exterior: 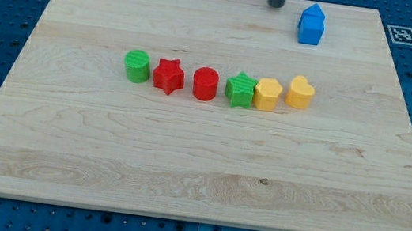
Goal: Move the triangle to the right of the blue cube
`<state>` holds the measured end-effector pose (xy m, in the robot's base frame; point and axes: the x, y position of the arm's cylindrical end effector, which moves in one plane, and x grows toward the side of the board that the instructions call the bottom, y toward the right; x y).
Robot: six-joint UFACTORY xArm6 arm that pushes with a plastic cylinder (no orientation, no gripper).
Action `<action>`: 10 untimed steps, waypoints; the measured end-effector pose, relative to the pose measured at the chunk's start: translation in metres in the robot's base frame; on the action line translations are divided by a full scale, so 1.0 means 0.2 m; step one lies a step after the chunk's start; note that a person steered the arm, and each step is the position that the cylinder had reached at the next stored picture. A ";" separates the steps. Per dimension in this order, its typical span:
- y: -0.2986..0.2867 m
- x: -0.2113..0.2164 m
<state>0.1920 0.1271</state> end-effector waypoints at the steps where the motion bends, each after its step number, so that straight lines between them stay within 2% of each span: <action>1: 0.13 0.00; 6: 0.25 0.45; 8: 0.28 0.29; 10: 0.45 0.39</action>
<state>0.2691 0.2180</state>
